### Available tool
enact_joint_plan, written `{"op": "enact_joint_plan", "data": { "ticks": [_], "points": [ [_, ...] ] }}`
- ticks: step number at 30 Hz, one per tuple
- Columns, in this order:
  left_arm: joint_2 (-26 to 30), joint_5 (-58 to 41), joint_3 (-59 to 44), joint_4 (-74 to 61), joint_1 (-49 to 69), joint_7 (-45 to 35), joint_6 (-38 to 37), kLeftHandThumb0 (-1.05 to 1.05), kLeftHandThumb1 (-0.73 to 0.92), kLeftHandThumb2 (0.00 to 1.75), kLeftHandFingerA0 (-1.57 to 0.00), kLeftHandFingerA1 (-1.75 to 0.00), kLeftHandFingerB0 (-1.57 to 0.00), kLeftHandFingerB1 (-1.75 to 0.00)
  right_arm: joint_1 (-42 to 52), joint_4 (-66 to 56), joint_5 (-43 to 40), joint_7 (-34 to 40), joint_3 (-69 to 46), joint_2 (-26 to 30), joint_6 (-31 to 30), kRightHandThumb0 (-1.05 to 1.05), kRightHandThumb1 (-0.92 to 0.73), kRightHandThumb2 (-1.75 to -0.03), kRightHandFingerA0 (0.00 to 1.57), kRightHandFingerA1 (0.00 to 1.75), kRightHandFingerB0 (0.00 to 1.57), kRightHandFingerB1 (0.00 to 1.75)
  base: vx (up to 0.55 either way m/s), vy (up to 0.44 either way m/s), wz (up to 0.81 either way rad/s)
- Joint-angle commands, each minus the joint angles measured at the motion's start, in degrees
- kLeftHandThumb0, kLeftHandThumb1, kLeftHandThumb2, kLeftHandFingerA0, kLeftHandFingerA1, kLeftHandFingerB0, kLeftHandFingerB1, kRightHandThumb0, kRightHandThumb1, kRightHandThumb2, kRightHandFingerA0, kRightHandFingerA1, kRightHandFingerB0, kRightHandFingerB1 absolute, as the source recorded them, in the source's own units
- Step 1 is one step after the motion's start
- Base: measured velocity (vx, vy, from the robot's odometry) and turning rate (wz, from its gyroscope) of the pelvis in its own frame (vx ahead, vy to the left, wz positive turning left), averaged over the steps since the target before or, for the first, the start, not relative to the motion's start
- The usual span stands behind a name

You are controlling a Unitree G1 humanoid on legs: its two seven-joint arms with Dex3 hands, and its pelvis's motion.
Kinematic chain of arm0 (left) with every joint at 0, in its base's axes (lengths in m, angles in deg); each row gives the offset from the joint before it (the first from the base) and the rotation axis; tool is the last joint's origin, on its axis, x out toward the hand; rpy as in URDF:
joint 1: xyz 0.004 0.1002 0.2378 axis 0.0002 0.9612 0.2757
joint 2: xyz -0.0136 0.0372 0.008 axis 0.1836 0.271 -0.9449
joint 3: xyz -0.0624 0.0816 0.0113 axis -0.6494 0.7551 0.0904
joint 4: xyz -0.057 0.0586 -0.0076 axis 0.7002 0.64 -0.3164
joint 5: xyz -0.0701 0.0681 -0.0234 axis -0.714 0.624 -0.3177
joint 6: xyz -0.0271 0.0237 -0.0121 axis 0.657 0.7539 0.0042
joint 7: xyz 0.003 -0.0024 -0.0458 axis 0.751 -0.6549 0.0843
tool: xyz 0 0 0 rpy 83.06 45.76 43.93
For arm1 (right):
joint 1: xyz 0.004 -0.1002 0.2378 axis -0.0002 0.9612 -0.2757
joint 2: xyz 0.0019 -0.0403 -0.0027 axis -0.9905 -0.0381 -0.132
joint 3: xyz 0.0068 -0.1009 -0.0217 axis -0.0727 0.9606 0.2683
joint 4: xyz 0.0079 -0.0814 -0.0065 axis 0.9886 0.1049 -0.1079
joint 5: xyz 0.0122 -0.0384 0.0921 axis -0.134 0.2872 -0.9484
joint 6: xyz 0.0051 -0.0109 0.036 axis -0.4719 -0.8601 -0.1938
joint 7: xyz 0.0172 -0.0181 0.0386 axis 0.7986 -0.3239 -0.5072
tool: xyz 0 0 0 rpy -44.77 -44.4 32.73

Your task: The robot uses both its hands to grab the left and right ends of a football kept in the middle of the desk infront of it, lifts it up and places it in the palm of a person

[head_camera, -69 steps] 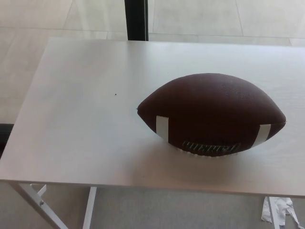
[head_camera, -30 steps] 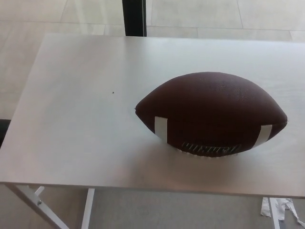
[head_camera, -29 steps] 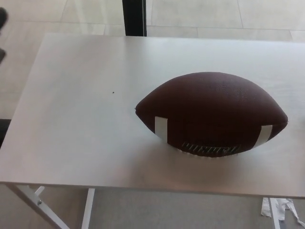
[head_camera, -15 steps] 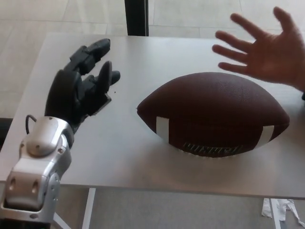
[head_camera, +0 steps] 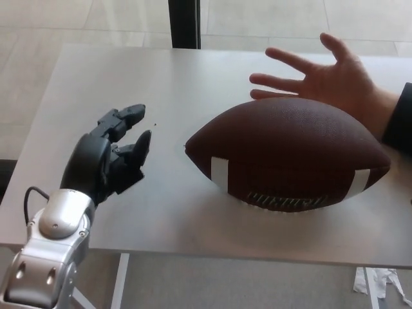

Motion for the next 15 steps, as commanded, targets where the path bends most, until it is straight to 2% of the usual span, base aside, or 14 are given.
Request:
{"op": "enact_joint_plan", "data": {
  "ticks": [1, 3, 4, 6, 7, 8, 12, 13, 15],
  "points": [
    [-0.7, 3.0, 0.7, 2.6, 1.0, 1.0, -0.8, -0.94, 0.92, 0.75, -0.24, -0.58, -0.11, -0.32, 1.2, -0.1, 1.6, 0.6, 1.3, -1.2, 0.8, -0.95, -0.92, -0.71, 0.4, 0.4, 0.18, 0.29, 0.0, 0.0, 0.0],
    [-0.9, 3.6, 1.0, 3.3, 0.8, 1.0, -1.0, -0.96, 0.91, 0.77, -0.25, -0.58, -0.1, -0.32, 0.9, 0.2, 2.1, 0.9, 1.7, -1.3, 1.0, -0.93, -0.92, -0.73, 0.4, 0.41, 0.18, 0.3, 0.0, 0.0, 0.0],
    [-2.1, 4.2, 1.5, 4.7, 0.3, 2.1, -1.3, -0.95, 0.92, 0.74, -0.24, -0.57, -0.14, -0.33, 0.7, 0.4, 1.9, 0.5, 1.9, -1.6, 1.3, -0.91, -0.76, -1.15, 0.28, 0.51, 0.07, 0.39, 0.0, 0.0, 0.0],
    [-2.8, 4.8, 1.7, 5.6, 0.0, 2.6, -2.0, -0.96, 0.92, 0.76, -0.25, -0.58, -0.14, -0.34, 0.5, 0.6, 2.1, 0.6, 2.3, -1.8, 1.6, -0.92, -0.78, -1.16, 0.27, 0.5, 0.06, 0.38, 0.0, 0.0, 0.0],
    [-3.5, 4.7, 1.6, 6.2, -0.1, 2.9, -2.2, -0.96, 0.92, 0.8, -0.29, -0.6, -0.14, -0.35, 0.4, 0.7, 2.0, 0.3, 2.6, -1.9, 1.6, -0.97, -0.91, -0.78, 0.33, 0.43, 0.13, 0.29, 0.0, 0.0, 0.0],
    [-4.6, 4.4, 1.6, 7.4, -0.5, 3.3, -2.2, -0.95, 0.92, 0.8, -0.27, -0.59, -0.13, -0.35, 0.1, 0.9, 1.9, 0.1, 3.0, -2.2, 1.8, -0.95, -0.8, -1.19, 0.27, 0.53, 0.06, 0.36, 0.0, 0.0, 0.0],
    [-7.7, 5.1, 2.5, 12.9, -2.7, 4.0, -5.2, -0.95, 0.92, 0.82, -0.27, -0.59, -0.13, -0.35, -1.1, 2.1, 2.2, 1.0, 3.3, -3.2, 2.2, -0.94, -0.79, -1.19, 0.27, 0.53, 0.06, 0.35, 0.0, 0.0, 0.0],
    [-8.8, 4.8, 2.2, 13.9, -3.5, 4.4, -5.2, -0.95, 0.92, 0.82, -0.27, -0.59, -0.14, -0.34, -1.5, 2.0, 2.0, 1.2, 3.1, -3.5, 1.8, -0.96, -0.92, -0.76, 0.33, 0.42, 0.17, 0.3, 0.0, 0.0, 0.0],
    [-9.6, 5.1, 1.8, 15.4, -4.5, 4.9, -5.5, -0.98, 0.92, 0.83, -0.27, -0.57, -0.13, -0.33, -2.1, 2.1, 1.9, 1.4, 2.8, -3.6, 1.4, -0.96, -0.92, -0.77, 0.34, 0.41, 0.16, 0.3, 0.0, 0.0, 0.0]
  ]
}}
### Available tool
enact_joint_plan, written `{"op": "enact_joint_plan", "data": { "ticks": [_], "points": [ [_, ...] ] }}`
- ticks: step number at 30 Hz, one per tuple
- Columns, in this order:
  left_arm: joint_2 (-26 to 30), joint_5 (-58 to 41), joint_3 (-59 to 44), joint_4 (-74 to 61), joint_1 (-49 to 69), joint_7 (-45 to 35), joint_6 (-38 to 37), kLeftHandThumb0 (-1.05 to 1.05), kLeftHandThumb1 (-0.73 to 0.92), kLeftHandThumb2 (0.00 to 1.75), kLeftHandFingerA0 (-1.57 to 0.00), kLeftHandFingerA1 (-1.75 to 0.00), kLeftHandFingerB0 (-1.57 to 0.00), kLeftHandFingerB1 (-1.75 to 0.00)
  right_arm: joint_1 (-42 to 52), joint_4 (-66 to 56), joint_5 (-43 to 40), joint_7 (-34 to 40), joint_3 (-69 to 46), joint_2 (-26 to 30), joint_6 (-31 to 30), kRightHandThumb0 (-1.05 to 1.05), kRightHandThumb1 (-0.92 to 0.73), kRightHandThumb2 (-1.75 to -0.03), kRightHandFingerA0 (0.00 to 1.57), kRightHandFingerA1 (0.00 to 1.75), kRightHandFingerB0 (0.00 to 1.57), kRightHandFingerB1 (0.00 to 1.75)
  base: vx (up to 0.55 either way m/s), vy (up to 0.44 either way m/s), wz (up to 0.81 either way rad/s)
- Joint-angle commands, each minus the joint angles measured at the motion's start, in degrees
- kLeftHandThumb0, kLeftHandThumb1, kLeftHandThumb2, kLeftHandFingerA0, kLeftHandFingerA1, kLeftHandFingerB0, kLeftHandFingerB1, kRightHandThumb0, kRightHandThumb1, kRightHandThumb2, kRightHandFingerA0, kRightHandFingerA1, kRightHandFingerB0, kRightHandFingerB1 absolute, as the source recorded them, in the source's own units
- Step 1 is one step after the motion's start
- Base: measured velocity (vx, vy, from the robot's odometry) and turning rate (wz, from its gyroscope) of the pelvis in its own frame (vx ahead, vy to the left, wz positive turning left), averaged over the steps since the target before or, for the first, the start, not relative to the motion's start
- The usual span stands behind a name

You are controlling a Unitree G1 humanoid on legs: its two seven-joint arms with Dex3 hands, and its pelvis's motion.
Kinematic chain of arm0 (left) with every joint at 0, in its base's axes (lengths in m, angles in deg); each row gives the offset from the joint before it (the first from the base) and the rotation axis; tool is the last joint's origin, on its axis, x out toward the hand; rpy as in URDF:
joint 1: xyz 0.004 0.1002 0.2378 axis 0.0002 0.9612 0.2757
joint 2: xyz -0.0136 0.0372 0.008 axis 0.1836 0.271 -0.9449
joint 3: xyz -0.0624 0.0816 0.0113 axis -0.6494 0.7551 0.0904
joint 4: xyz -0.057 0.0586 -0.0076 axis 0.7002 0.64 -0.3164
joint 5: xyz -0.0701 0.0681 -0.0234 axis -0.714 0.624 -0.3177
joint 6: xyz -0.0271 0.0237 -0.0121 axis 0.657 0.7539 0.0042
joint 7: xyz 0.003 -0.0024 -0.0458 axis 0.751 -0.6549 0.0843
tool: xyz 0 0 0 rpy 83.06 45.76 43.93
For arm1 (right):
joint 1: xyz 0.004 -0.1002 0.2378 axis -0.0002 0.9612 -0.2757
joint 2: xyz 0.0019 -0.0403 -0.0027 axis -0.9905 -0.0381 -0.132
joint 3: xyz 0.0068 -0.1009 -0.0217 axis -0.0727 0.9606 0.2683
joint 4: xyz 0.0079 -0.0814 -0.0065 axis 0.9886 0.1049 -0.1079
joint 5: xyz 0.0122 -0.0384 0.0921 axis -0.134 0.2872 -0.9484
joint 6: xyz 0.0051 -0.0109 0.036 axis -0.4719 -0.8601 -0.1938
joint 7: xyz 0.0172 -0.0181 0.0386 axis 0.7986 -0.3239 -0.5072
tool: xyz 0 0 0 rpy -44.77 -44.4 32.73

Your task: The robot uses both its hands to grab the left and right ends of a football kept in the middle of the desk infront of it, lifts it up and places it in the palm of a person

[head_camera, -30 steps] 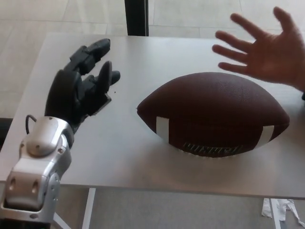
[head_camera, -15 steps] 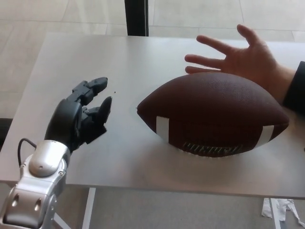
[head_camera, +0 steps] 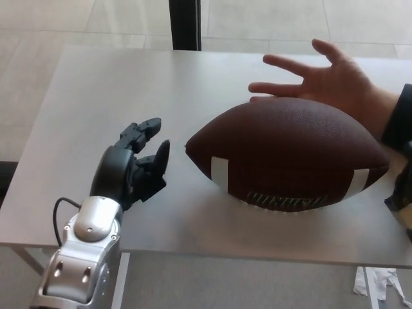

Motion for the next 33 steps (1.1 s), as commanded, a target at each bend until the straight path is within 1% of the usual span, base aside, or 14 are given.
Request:
{"op": "enact_joint_plan", "data": {
  "ticks": [1, 3, 7, 9, 14, 15, 19, 22, 23, 24, 26, 27, 28, 33],
  "points": [
    [-2.8, 1.2, -0.4, 4.5, -1.4, 2.2, -0.8, -0.92, 0.8, 1.21, -0.29, -0.63, -0.08, -0.37, -1.8, 1.6, -0.1, 0.7, -0.7, -0.5, -0.4, -1.02, -0.82, -1.19, 0.28, 0.5, 0.12, 0.4, 0.0, 0.0, 0.0],
    [-4.7, 0.0, -1.6, 5.5, -2.6, 2.5, -0.7, -1.01, 0.92, 0.84, -0.3, -0.59, -0.1, -0.3, -2.8, 2.1, -0.8, 0.4, -1.1, -0.6, -0.7, -0.97, -0.92, -0.79, 0.28, 0.42, 0.13, 0.32, 0.0, 0.0, 0.0],
    [-7.8, -1.2, -3.8, 6.5, -4.1, 3.7, 0.8, -1.05, 0.84, 1.25, -0.31, -0.64, -0.08, -0.25, -3.2, 1.8, -1.7, 0.4, -1.7, -1.7, -0.3, -0.91, -0.75, -1.16, 0.21, 0.51, 0.1, 0.39, 0.0, 0.0, 0.0],
    [-9.2, -1.0, -4.4, 7.2, -4.6, 4.1, 0.6, -1.0, 0.92, 0.77, -0.37, -0.62, -0.05, -0.3, -3.2, 1.5, -2.1, 1.1, -2.1, -2.5, -1.2, -1.0, -0.91, -0.79, 0.28, 0.42, 0.14, 0.31, 0.0, 0.0, 0.0],
    [-12.1, -2.1, -5.9, 9.0, -4.1, 3.5, -1.7, -1.01, 0.86, 1.25, -0.35, -0.64, -0.08, -0.29, -3.8, 3.0, -1.3, 1.0, -1.8, -3.7, 0.4, -0.99, -0.92, -0.78, 0.33, 0.42, 0.14, 0.3, 0.0, 0.0, 0.0],
    [-12.5, -2.3, -6.1, 9.3, -3.8, 3.4, -2.0, -1.04, 0.87, 1.25, -0.35, -0.64, -0.09, -0.28, -4.0, 2.9, -1.2, 1.1, -1.5, -3.9, 0.3, -1.05, -0.82, -1.2, 0.29, 0.51, 0.11, 0.4, 0.0, 0.0, 0.0],
    [-13.5, -2.5, -6.7, 10.7, -3.1, 3.2, -2.6, -1.03, 0.87, 1.26, -0.36, -0.65, -0.08, -0.26, -4.4, 4.0, -1.6, 1.1, -1.8, -5.2, 1.0, -0.98, -0.92, -0.73, 0.42, 0.49, 0.17, 0.33, 0.0, 0.0, 0.0],
    [-14.4, -2.8, -7.4, 11.4, -3.0, 3.3, -3.2, -0.98, 0.92, 0.85, -0.42, -0.62, -0.1, -0.28, -4.3, 4.9, -1.7, 0.3, -1.3, -5.7, 1.6, -1.03, -0.82, -1.19, 0.38, 0.56, 0.12, 0.42, 0.0, 0.0, 0.0],
    [-14.6, -3.0, -7.6, 11.5, -3.1, 3.2, -3.3, -1.01, 0.92, 0.87, -0.42, -0.63, -0.09, -0.26, -4.3, 5.4, -1.9, -0.1, -1.3, -5.6, 1.6, -1.01, -0.92, -0.72, 0.4, 0.46, 0.15, 0.31, 0.0, 0.0, 0.0],
    [-14.7, -3.0, -7.5, 11.8, -3.2, 3.3, -3.4, -1.01, 0.86, 1.26, -0.43, -0.67, -0.06, -0.24, -4.2, 5.5, -2.0, -0.2, -1.3, -5.8, 1.6, -1.04, -0.81, -1.19, 0.38, 0.56, 0.14, 0.41, 0.0, 0.0, 0.0],
    [-14.8, -2.5, -7.1, 12.4, -3.2, 3.5, -3.8, -1.03, 0.92, 0.86, -0.51, -0.67, -0.13, -0.27, -3.8, 5.3, -1.9, -0.3, -0.9, -6.1, 1.6, -1.0, -0.92, -0.75, 0.42, 0.48, 0.14, 0.35, 0.0, 0.0, 0.0],
    [-14.8, -2.4, -7.0, 12.8, -3.3, 3.5, -4.0, -0.94, 0.81, 1.23, -0.52, -0.72, -0.09, -0.31, -3.8, 5.3, -2.0, -0.4, -0.8, -6.3, 1.4, -1.05, -0.81, -1.2, 0.4, 0.55, 0.11, 0.39, 0.0, 0.0, 0.0],
    [-14.9, -2.4, -7.1, 13.0, -3.5, 3.8, -3.6, -0.96, 0.83, 1.23, -0.52, -0.7, -0.11, -0.34, -4.4, 5.4, -2.1, -0.5, -0.7, -6.2, 0.9, -1.0, -0.92, -0.77, 0.51, 0.5, 0.14, 0.37, 0.0, 0.0, 0.0],
    [-14.5, -2.0, -6.9, 13.8, -4.3, 4.0, -3.1, -1.02, 0.92, 0.85, -0.56, -0.65, -0.15, -0.3, -5.6, 4.0, -2.7, -2.2, 0.1, -5.4, 0.4, -0.97, -0.75, -1.17, 0.5, 0.59, 0.09, 0.36, 0.0, 0.0, 0.0]
  ]
}}
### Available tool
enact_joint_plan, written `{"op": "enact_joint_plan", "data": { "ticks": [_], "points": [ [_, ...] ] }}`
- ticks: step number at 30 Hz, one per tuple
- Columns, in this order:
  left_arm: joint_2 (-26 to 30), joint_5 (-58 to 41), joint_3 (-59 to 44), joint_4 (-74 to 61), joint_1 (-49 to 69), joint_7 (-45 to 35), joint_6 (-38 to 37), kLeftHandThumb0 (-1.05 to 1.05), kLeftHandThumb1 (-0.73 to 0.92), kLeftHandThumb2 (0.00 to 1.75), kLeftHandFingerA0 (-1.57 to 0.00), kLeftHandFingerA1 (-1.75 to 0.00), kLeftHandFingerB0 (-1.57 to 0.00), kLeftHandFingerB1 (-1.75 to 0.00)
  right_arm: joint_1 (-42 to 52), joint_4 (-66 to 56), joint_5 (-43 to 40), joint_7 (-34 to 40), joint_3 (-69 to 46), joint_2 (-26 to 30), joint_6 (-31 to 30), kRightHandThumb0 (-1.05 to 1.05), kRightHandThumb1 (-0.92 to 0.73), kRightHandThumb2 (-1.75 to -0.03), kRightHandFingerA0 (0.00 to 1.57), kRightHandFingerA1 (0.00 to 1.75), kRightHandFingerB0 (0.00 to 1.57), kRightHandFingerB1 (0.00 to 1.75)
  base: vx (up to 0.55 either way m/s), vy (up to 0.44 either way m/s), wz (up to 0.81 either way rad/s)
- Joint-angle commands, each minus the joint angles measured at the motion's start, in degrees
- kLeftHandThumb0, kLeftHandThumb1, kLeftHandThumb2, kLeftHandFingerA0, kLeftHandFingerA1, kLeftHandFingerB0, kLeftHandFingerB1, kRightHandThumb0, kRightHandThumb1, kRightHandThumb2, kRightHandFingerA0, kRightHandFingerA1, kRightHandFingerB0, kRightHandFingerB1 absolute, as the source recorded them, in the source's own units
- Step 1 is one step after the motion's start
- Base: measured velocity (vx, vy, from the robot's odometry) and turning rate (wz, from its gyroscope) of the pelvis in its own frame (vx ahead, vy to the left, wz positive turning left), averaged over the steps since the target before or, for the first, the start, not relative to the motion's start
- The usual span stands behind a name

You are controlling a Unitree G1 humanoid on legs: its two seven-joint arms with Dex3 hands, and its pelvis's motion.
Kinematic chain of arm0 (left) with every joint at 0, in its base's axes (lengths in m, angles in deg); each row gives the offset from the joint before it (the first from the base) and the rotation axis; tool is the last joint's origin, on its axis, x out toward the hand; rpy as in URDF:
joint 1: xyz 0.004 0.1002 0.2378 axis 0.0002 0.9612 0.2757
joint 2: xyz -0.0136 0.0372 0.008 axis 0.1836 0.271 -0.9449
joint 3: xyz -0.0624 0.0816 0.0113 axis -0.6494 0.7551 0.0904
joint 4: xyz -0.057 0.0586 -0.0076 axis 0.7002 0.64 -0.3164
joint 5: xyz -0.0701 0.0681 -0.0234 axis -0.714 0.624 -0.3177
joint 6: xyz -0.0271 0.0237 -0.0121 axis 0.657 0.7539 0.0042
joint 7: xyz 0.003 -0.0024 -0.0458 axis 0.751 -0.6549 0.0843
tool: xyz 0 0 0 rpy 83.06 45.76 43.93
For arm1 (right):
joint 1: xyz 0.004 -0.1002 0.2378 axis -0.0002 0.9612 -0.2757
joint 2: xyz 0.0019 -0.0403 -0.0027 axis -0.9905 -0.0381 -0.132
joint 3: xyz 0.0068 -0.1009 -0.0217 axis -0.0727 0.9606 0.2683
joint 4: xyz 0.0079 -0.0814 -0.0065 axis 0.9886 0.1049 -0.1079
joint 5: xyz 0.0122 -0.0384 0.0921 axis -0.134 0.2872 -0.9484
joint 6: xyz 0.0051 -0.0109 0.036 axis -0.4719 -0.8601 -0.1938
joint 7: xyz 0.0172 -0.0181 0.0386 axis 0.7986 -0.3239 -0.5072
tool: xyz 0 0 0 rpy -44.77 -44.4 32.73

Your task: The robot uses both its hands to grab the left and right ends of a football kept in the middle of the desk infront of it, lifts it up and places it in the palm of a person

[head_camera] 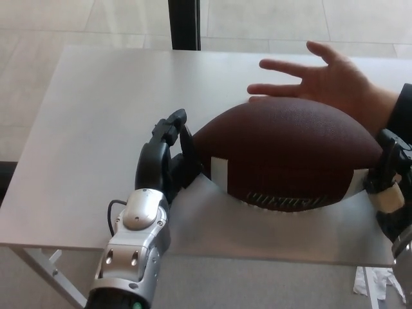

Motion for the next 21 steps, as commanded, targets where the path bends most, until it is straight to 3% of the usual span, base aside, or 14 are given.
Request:
{"op": "enact_joint_plan", "data": {
  "ticks": [1, 4, 5, 6, 7, 9, 10, 12, 13, 14, 16, 17, 19, 21],
  "points": [
    [-0.4, 0.2, 0.0, 2.3, 0.9, 1.1, 2.0, -1.02, 0.92, 0.85, -0.56, -0.65, -0.15, -0.3, -0.8, -0.5, -1.2, -1.8, 0.6, 0.8, -1.4, -0.97, -0.75, -1.17, 0.5, 0.59, 0.09, 0.36, 0.0, 0.0, 0.0],
    [-0.2, 0.3, 0.1, 2.8, 0.2, 1.2, 2.6, -1.0, 0.91, 0.89, -0.57, -0.66, -0.15, -0.32, -1.0, -1.6, -0.9, -4.1, 1.8, 2.1, -0.5, -1.05, -0.85, -1.25, 0.48, 0.6, 0.12, 0.2, 0.0, 0.0, 0.0],
    [-0.2, 0.5, 0.2, 3.0, -0.2, 1.5, 3.3, -0.98, 0.84, 1.21, -0.58, -0.7, -0.14, -0.4, -0.8, -2.8, -1.2, -4.7, 2.2, 2.2, -0.6, -1.04, -0.92, -0.79, 0.55, 0.51, 0.06, 0.26, 0.0, 0.0, 0.0],
    [-0.2, 0.6, 0.2, 3.0, -0.3, 1.6, 3.5, -0.98, 0.84, 1.21, -0.58, -0.7, -0.14, -0.4, -0.7, -3.3, -1.3, -4.8, 2.3, 2.3, -0.8, -1.04, -0.92, -0.79, 0.55, 0.51, 0.06, 0.26, 0.0, 0.0, 0.0],
    [-0.3, 1.4, 0.4, 3.6, -1.0, 2.9, 4.5, -0.97, 0.92, 0.82, -0.68, -0.66, -0.21, -0.32, -0.3, -4.4, -2.0, -6.3, 2.9, 2.7, -0.5, -0.97, -0.79, -1.25, 0.41, 0.58, 0.02, 0.17, 0.0, 0.0, 0.0],
    [-0.3, 1.3, 0.4, 3.7, -1.2, 3.1, 4.7, -0.97, 0.92, 0.82, -0.68, -0.66, -0.21, -0.32, -0.3, -4.7, -2.4, -6.8, 3.0, 3.0, -0.5, -0.97, -0.79, -1.25, 0.41, 0.58, 0.02, 0.17, 0.0, 0.0, 0.0],
    [-0.3, 1.2, 0.3, 3.8, -1.4, 3.3, 5.0, -0.95, 0.92, 0.79, -0.67, -0.67, -0.23, -0.32, -0.3, -5.2, -2.8, -7.4, 3.2, 3.4, -1.3, -1.05, -0.92, -0.84, 0.49, 0.51, 0.0, 0.25, 0.0, 0.0, 0.0],
    [-0.2, 1.0, 0.4, 4.0, -2.1, 3.2, 6.1, -0.82, 0.92, 0.69, -0.64, -0.66, -0.2, -0.28, -0.3, -6.1, -3.7, -8.9, 3.7, 4.5, -2.8, -1.05, -0.92, -0.85, 0.51, 0.49, 0.0, 0.19, 0.0, 0.0, 0.0],
    [0.3, 1.0, 0.8, 3.9, -2.7, 2.4, 7.5, -0.78, 0.89, 0.67, -0.64, -0.66, -0.16, -0.27, -0.3, -6.4, -3.7, -10.3, 4.4, 5.7, -3.6, -1.03, -0.78, -1.24, 0.47, 0.58, 0.01, 0.1, 0.0, 0.0, 0.0],
    [0.7, 1.1, 1.3, 4.1, -3.1, 1.6, 8.4, -0.76, 0.69, 0.99, -0.62, -0.74, -0.08, -0.4, -0.3, -6.4, -3.8, -11.1, 4.9, 6.5, -4.1, -1.05, -0.92, -0.86, 0.51, 0.48, 0.0, 0.1, 0.0, 0.0, 0.0],
    [1.2, 1.1, 2.1, 4.8, -4.5, 0.2, 10.3, -0.69, 0.62, 0.91, -0.7, -0.77, -0.06, -0.39, -0.8, -6.1, -5.6, -12.5, 4.9, 6.7, -4.9, -1.05, -0.92, -0.83, 0.52, 0.5, 0.0, 0.05, 0.0, 0.0, 0.0],
    [1.2, 1.3, 2.5, 5.3, -5.1, 0.0, 11.3, -0.69, 0.59, 0.88, -0.72, -0.78, -0.07, -0.39, -0.9, -5.9, -5.9, -13.6, 5.2, 6.9, -4.5, -1.05, -0.78, -1.27, 0.47, 0.6, 0.0, 0.05, 0.0, 0.0, 0.0],
    [1.4, 2.1, 4.0, 6.6, -6.2, -0.6, 12.2, -0.66, 0.58, 0.87, -0.72, -0.78, -0.06, -0.38, -1.3, -5.9, -6.2, -14.4, 6.0, 7.0, -4.9, -1.05, -0.77, -1.25, 0.44, 0.59, 0.0, 0.05, 0.0, 0.0, 0.0],
    [1.5, 2.2, 4.9, 7.4, -6.8, -1.4, 12.6, -0.61, 0.71, 0.63, -0.73, -0.74, -0.12, -0.23, -1.5, -6.1, -6.0, -14.8, 6.8, 7.4, -5.4, -1.05, -0.92, -0.81, 0.47, 0.49, 0.0, 0.01, 0.0, 0.0, 0.0]
  ]
}}
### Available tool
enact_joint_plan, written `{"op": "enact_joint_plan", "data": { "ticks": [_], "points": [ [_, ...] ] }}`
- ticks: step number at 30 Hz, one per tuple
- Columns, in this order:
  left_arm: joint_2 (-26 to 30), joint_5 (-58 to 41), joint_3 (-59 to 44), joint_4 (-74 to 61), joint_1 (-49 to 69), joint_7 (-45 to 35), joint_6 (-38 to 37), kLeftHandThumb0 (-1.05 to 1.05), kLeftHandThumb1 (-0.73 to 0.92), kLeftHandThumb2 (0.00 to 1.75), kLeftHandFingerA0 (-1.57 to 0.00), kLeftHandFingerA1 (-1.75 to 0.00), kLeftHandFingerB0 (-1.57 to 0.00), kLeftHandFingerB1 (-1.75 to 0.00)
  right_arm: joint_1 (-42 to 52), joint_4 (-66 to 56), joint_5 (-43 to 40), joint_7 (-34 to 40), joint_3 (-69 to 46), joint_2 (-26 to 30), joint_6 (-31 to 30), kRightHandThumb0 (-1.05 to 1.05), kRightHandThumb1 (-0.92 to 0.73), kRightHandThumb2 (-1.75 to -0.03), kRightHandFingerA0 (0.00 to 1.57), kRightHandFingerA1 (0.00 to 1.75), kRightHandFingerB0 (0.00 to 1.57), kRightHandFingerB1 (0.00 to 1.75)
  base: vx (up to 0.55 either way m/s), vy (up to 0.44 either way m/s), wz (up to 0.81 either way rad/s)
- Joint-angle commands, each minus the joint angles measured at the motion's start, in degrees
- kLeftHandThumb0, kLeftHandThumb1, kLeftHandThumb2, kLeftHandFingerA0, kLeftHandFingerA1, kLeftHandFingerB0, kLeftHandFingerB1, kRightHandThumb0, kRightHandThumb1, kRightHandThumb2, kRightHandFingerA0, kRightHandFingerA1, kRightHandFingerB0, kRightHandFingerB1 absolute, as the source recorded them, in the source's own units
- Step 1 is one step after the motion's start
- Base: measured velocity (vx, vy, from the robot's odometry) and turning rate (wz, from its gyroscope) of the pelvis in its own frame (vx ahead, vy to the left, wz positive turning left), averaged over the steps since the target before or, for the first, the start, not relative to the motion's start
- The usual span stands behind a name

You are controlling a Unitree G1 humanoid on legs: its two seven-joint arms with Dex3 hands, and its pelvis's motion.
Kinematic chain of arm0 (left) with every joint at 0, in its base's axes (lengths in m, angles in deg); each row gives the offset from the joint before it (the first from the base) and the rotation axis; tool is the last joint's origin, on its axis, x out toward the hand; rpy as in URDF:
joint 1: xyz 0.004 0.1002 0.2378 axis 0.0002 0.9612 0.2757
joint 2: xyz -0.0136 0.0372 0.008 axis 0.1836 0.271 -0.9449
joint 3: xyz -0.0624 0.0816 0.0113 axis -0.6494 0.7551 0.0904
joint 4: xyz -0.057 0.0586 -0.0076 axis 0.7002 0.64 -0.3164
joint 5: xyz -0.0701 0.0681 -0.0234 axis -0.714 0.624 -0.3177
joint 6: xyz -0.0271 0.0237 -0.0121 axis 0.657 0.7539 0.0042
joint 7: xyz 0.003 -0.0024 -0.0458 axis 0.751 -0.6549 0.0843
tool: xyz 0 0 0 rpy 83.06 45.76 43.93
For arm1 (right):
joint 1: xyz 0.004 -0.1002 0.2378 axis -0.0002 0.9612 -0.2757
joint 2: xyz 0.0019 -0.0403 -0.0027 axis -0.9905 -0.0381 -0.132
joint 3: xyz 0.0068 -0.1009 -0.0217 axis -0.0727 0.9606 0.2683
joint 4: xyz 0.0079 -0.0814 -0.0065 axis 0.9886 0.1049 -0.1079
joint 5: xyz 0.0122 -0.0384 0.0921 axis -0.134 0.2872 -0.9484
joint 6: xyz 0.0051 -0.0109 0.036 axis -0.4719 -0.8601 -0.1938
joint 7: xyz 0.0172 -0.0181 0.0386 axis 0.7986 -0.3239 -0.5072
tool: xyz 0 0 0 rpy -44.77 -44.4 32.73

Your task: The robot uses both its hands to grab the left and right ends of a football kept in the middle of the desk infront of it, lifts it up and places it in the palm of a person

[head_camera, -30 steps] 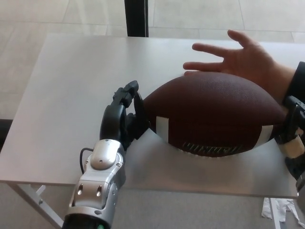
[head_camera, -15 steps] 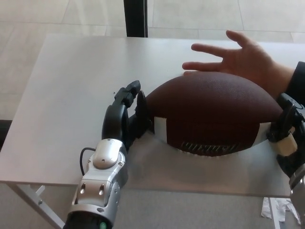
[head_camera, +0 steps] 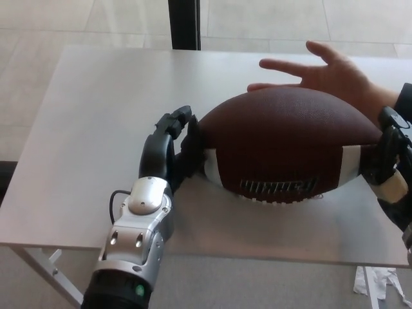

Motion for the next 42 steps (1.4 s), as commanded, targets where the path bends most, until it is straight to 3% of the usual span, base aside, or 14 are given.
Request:
{"op": "enact_joint_plan", "data": {
  "ticks": [1, 3, 5, 11, 12, 16, 17, 19, 20, 27, 33, 38, 39, 42],
  "points": [
    [0.6, 2.3, 5.2, 4.1, -1.8, -4.3, 8.5, -0.69, 0.59, 0.91, -0.69, -0.77, -0.05, -0.34, -1.6, -0.8, -3.1, -8.3, 4.4, 1.7, -3.1, -1.05, -0.77, -1.22, 0.42, 0.59, 0.0, 0.06, 0.0, 0.0, 0.0],
    [0.4, 2.5, 7.1, 4.2, -1.9, -5.4, 8.4, -0.67, 0.59, 0.92, -0.73, -0.81, -0.03, -0.25, -2.4, -0.3, -2.7, -8.3, 5.7, 1.8, -3.8, -1.04, -0.91, -0.72, 0.5, 0.47, 0.0, 0.11, 0.0, 0.0, 0.0],
    [0.0, 3.0, 8.5, 5.1, -2.5, -5.0, 9.0, -0.64, 0.62, 0.98, -0.66, -0.81, 0.0, -0.25, -2.6, 0.6, -1.1, -7.7, 7.5, 1.7, -3.1, -0.99, -0.74, -1.16, 0.54, 0.62, 0.0, 0.13, 0.0, 0.0, 0.0],
    [-0.8, 0.7, 8.5, 6.5, -2.5, -7.5, 8.1, -0.47, 0.79, 0.63, -0.41, -0.97, 0.0, -0.24, -3.1, 2.3, -1.1, -7.7, 9.2, 0.5, -2.1, -1.05, -0.75, -1.19, 0.58, 0.63, 0.0, 0.09, 0.0, 0.0, 0.0],
    [-1.1, 0.4, 9.1, 5.9, -1.2, -8.2, 6.3, -0.59, 0.66, 0.98, -0.43, -0.81, -0.04, -0.37, -3.9, 2.6, -1.7, -6.8, 9.4, -0.7, -3.6, -1.05, -0.91, -0.67, 0.62, 0.52, 0.0, 0.24, 0.0, 0.0, 0.0],
    [-1.9, 0.3, 9.8, 6.5, -1.1, -8.9, 5.6, -0.62, 0.88, 0.66, -0.41, -1.18, -0.12, -0.36, -5.1, 3.8, -1.9, -6.5, 9.4, -1.9, -3.7, -1.03, -0.65, -1.01, 0.49, 0.58, 0.0, 0.0, 0.0, 0.0, 0.0],
    [-2.2, 0.6, 10.3, 6.7, -1.1, -8.7, 5.8, -0.66, 0.73, 1.1, -0.66, -1.11, -0.27, -0.59, -5.7, 4.4, -2.3, -7.4, 9.6, -2.0, -3.8, -1.05, -0.65, -1.02, 0.46, 0.56, 0.0, 0.0, 0.0, 0.0, 0.0],
    [-3.3, 2.4, 11.9, 8.3, -2.9, -7.3, 7.5, -0.72, 0.89, 0.67, -0.5, -0.97, -0.18, -0.34, -7.0, 5.3, -2.8, -7.9, 10.0, -3.1, -3.0, -0.99, -0.57, -0.78, 0.56, 0.6, 0.0, 0.12, 0.0, 0.0, 0.0],
    [-3.7, 4.2, 13.4, 9.9, -4.1, -6.4, 6.8, -0.76, 0.67, 1.02, -0.39, -0.76, -0.07, -0.43, -7.4, 5.2, -2.8, -7.7, 10.2, -3.6, -3.1, -0.94, -0.57, -0.97, 0.7, 0.68, 0.0, 0.16, 0.0, 0.0, 0.0],
    [-6.3, 2.5, 12.9, 14.4, -2.5, -9.4, -5.3, -0.69, 0.59, 0.96, -0.25, -0.65, -0.16, -0.48, -8.8, 5.4, -3.0, -3.3, 10.2, -6.4, -4.8, -0.63, -0.48, -0.87, 1.07, 1.03, 0.12, 0.5, 0.0, 0.0, 0.0],
    [-8.8, -0.7, 11.8, 14.5, 0.2, -11.7, -11.1, -0.29, 0.78, 0.68, -0.61, -1.63, -0.44, -0.41, -8.6, 6.9, -1.5, -2.2, 11.1, -7.5, -1.4, -0.32, -0.67, -0.77, 1.2, 1.75, 0.76, 0.58, 0.0, 0.0, 0.0],
    [-10.3, -2.4, 10.7, 15.2, 0.7, -11.9, -12.4, -0.21, 0.65, 1.0, -0.86, -1.75, -0.75, -1.17, -8.5, 8.6, 0.8, -2.8, 13.1, -6.6, 1.7, -0.27, -0.51, -1.22, 1.16, 1.75, 1.03, 1.04, 0.0, 0.0, 0.0],
    [-11.6, -4.4, 9.0, 15.6, 0.8, -11.9, -11.1, -0.21, 0.6, 1.18, -0.85, -1.75, -0.68, -1.75, -8.0, 9.1, 1.7, -3.3, 13.9, -6.3, 3.5, -0.26, -0.41, -1.44, 1.1, 1.75, 1.04, 1.41, 0.0, 0.0, 0.0],
    [-12.7, -6.2, 7.2, 15.5, 1.3, -11.4, -9.3, -0.29, 0.7, 1.11, -0.82, -1.75, -0.63, -1.75, -7.7, 8.7, 1.9, -2.4, 14.4, -6.5, 2.5, -0.28, -0.49, -1.46, 1.17, 1.74, 1.03, 1.61, 0.0, 0.0, 0.0]
  ]
}}
